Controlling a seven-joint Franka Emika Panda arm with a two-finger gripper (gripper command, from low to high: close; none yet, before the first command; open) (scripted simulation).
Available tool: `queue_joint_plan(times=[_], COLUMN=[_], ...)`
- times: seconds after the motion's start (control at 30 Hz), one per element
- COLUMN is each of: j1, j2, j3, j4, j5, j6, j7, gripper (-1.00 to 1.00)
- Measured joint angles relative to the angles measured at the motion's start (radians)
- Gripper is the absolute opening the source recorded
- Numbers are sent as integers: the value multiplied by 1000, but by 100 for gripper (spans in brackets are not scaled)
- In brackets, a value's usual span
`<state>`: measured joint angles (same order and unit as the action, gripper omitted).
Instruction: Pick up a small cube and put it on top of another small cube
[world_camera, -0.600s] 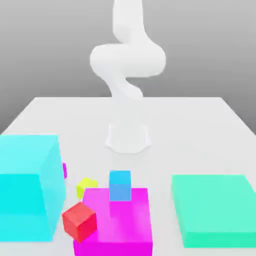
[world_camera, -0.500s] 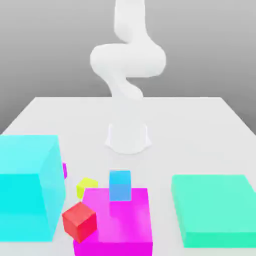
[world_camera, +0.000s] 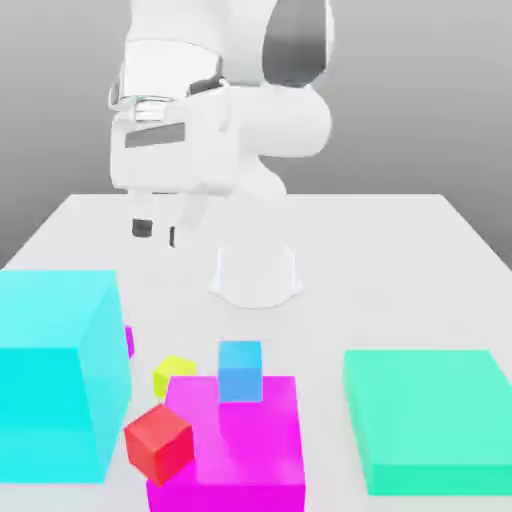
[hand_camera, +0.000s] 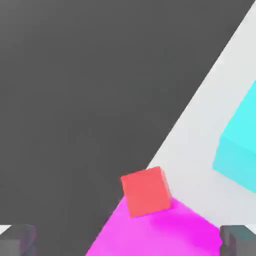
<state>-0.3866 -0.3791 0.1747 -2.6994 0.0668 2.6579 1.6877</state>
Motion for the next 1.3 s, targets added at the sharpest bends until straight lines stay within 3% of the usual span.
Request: queue_joint_plan(times=[0.47,0.6,0.7,0.87,0.9,1.13,1.3], j1=[-216,-256,-194,-53,-41,-35,-97], j2=[287,388,469,600,625,631,519], j3=[68,58,-41,-196,-210,-215,-138], j4=[-270,-268,-249,-226,-223,-222,-240], j5=[12,-123,-264,-326,-326,-324,-276], j6=[243,322,383,492,513,520,428], j7=[624,764,870,915,914,913,880], gripper=[0,0,0,0,-100,-100,-100])
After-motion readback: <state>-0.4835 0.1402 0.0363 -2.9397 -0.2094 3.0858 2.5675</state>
